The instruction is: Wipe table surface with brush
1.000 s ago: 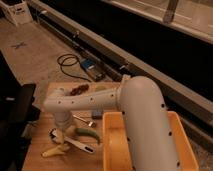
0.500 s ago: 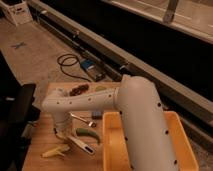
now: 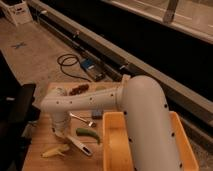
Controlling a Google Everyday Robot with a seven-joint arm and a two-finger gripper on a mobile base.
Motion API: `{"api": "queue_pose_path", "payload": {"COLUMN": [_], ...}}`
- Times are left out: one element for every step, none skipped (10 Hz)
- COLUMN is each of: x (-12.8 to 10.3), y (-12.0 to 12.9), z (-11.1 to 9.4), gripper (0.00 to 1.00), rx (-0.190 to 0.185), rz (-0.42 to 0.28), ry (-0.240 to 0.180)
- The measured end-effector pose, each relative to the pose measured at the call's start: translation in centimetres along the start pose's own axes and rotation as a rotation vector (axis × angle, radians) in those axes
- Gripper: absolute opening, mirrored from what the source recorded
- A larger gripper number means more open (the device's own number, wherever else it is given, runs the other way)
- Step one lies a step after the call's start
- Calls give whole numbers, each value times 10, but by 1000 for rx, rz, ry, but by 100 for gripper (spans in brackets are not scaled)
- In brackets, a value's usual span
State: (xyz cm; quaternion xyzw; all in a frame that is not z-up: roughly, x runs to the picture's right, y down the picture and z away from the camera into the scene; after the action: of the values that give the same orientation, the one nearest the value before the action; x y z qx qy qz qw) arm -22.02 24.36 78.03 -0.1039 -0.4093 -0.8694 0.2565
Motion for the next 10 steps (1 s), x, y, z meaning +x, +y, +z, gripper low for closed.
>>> {"api": "queue_pose_path", "payload": {"x": [2,3,1,-2,-6,-11,-15,-12,-5,2], "y": [-5,-9,-11,-9,-7,0,8,18,32,42], "z": [1,3,6,8,10,12,14,14,12,10], "gripper": [0,0,0,0,0,0,0,0,0,0], "rx": [5,13,21,25,29,33,32,28,19,9], "rz": [-16,-26,-32,-30,-28,-18,-6,1,6,5], "ry": [-3,-4,-13,-21,-29,-39,-47,-52,-55,-56]}}
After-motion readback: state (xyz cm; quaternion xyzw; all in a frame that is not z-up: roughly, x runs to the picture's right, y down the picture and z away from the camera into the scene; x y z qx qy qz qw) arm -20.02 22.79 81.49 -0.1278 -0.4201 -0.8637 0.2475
